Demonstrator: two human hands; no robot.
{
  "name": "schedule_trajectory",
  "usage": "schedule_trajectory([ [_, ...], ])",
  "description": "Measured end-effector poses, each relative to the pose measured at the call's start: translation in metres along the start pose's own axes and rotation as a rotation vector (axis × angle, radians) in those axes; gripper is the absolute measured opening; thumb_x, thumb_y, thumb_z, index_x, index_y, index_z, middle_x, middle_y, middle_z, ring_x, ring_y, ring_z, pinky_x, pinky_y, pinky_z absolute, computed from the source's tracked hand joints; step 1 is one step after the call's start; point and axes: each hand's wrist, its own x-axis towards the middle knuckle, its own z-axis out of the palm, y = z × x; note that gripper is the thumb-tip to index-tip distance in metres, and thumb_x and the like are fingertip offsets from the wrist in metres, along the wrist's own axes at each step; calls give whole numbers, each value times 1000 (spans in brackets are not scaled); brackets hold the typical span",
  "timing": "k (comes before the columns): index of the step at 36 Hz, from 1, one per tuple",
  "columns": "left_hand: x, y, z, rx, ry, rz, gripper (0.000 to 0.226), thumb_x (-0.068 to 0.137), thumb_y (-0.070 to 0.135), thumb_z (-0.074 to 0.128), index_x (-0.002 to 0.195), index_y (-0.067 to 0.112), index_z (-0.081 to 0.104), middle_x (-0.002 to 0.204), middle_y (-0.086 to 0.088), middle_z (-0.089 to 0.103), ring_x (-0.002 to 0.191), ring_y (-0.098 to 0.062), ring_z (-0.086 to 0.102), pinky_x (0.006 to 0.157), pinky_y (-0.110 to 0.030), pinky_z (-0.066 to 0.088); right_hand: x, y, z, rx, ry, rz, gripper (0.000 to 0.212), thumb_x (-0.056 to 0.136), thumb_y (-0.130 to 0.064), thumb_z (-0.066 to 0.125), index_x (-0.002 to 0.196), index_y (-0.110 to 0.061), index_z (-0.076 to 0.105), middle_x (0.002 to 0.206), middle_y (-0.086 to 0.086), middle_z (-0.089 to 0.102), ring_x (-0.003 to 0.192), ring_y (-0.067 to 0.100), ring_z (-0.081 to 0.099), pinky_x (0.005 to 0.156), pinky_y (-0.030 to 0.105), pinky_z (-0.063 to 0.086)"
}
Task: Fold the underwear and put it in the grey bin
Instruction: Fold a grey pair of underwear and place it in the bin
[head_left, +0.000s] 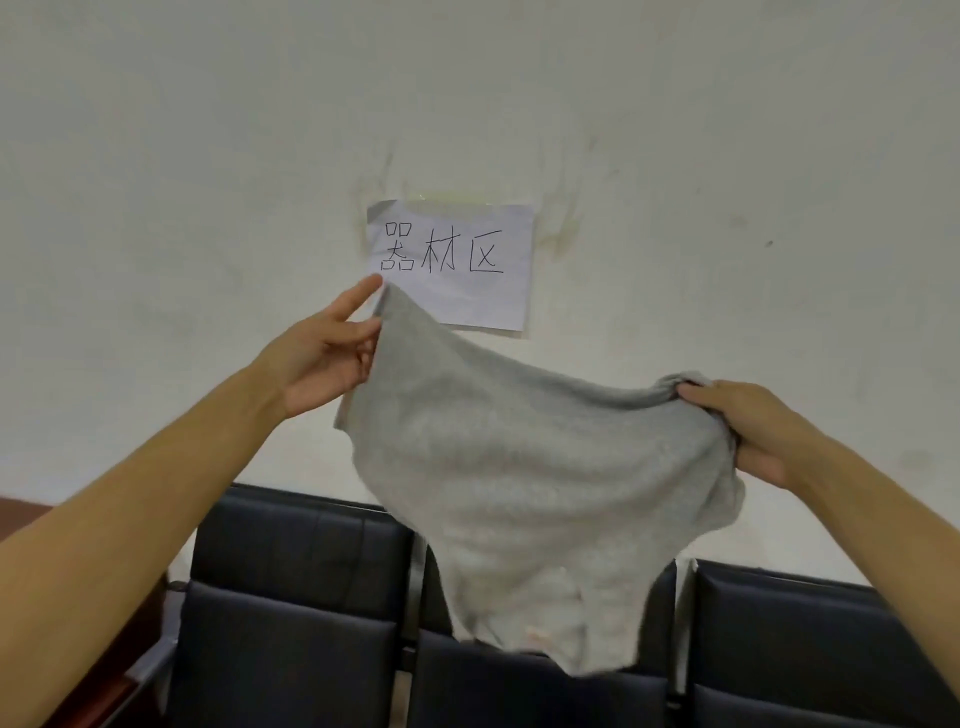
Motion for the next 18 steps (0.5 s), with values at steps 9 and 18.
schedule_trajectory([
  [9, 5, -10, 11, 101, 116, 4, 29, 87, -3, 48, 110, 11, 61, 74, -2, 57, 61, -13, 54, 61, -25, 50, -5, -7, 17, 79, -162, 15, 12, 90, -12, 58, 78, -10, 59, 74, 4, 63, 67, 15, 60, 63, 27, 50],
  [18, 18, -64, 37, 286, -92, -220, 13, 89, 5, 51, 95, 7, 62, 76, -6, 59, 64, -17, 59, 63, -30, 49, -6, -20, 17, 61, -150, -54, 21, 99, -26, 45, 85, -14, 55, 77, 3, 61, 63, 11, 60, 56, 21, 53],
])
